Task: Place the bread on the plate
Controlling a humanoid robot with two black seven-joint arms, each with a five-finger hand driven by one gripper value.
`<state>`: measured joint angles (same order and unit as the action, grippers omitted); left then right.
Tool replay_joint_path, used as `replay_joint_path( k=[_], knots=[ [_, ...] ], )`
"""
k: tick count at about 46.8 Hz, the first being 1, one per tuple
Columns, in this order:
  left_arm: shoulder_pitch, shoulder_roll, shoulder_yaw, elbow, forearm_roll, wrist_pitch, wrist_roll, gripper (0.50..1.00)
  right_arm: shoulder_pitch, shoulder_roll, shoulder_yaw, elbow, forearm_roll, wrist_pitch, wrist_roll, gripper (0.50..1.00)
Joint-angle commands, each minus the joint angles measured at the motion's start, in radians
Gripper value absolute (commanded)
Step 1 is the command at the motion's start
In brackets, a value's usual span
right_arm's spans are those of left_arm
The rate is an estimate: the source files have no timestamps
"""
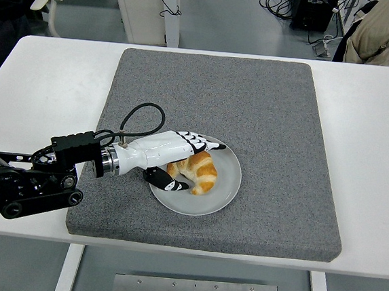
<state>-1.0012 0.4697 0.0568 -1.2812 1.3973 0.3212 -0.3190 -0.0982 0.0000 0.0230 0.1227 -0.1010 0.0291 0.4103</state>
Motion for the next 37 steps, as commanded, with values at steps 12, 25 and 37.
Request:
replay_joint_path(
  k=[12,25,37],
  knots=[
    [-0.036,0.015,-0.067,-0.014,-0.191,-0.04,-0.035,0.969,0.0,0.0,0.0,0.0,0.0,0.0,-0.001,1.0],
    [-0.01,0.026,-0.201,-0.014,-0.409,-0.04,-0.052,0.971,0.0,0.0,0.0,0.0,0.0,0.0,-0.001,1.0],
    [0.067,0.027,-0.368,-0.006,-0.552,-0.033,-0.054,0.971,0.0,0.0,0.0,0.0,0.001,0.0,-0.001,1.0]
  ],
)
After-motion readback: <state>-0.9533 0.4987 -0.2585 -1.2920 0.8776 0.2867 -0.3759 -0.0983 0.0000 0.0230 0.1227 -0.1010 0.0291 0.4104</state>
